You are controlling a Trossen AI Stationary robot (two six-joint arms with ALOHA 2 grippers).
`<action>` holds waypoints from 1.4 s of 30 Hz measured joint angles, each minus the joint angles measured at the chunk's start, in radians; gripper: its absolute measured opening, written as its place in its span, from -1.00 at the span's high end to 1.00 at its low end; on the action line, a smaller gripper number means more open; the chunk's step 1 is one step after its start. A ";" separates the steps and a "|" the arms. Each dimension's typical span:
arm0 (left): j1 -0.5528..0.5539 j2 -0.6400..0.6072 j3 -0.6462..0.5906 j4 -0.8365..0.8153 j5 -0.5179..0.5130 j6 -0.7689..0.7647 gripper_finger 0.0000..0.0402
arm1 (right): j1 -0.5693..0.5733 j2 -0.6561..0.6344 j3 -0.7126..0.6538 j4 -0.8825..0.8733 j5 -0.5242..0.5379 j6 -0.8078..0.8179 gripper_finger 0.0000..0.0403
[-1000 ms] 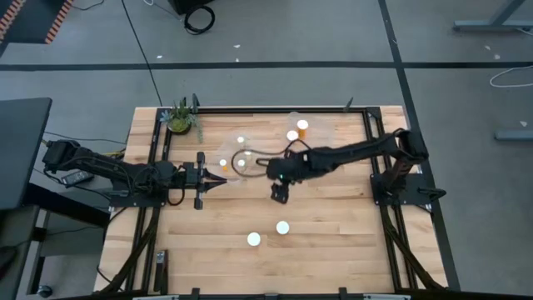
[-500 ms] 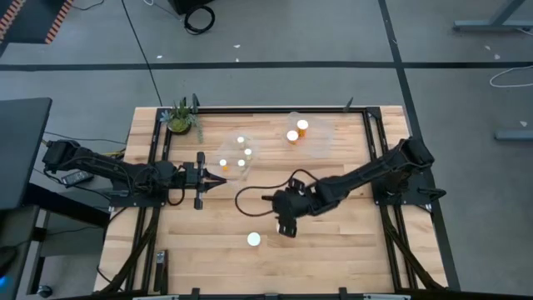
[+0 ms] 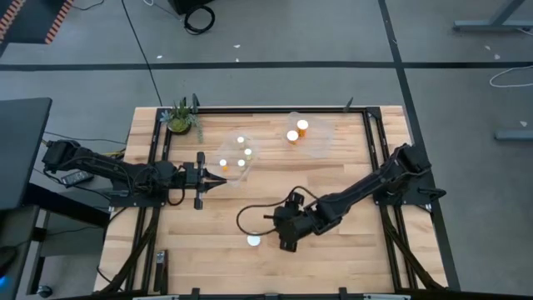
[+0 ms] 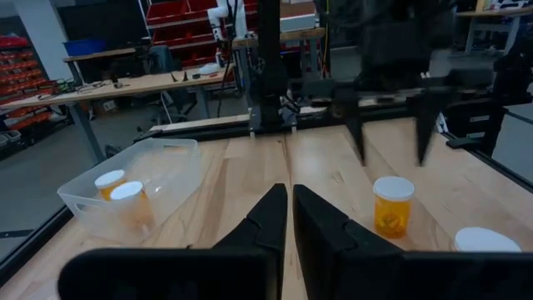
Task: Pick and place medicine bottles into bin by pill shape (circle, oval)
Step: Put the big orange pill bottle into the right transparent bin
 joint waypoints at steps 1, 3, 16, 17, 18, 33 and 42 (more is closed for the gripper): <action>0.000 0.000 0.000 -0.002 0.000 0.000 0.86 | 0.003 0.007 0.000 0.019 -0.001 -0.001 -0.37; 0.000 0.000 -0.001 0.003 0.000 0.000 0.87 | 0.010 0.022 0.000 0.015 -0.001 -0.002 -0.38; 0.000 0.009 -0.001 -0.004 0.000 0.000 0.81 | 0.014 0.093 0.001 0.042 -0.027 -0.018 -0.47; 0.000 0.009 -0.001 -0.001 0.000 0.000 0.81 | 0.014 0.092 0.001 0.041 -0.027 -0.018 -0.47; 0.000 0.009 -0.001 0.000 0.000 0.000 0.81 | 0.015 0.092 0.001 0.038 -0.027 -0.018 -0.47; 0.000 0.009 0.000 0.000 0.000 0.000 0.82 | 0.016 0.140 0.001 0.015 -0.042 -0.006 -0.44; 0.000 0.008 0.000 0.002 0.000 0.000 0.83 | 0.013 0.134 0.001 -0.003 -0.042 0.008 -0.22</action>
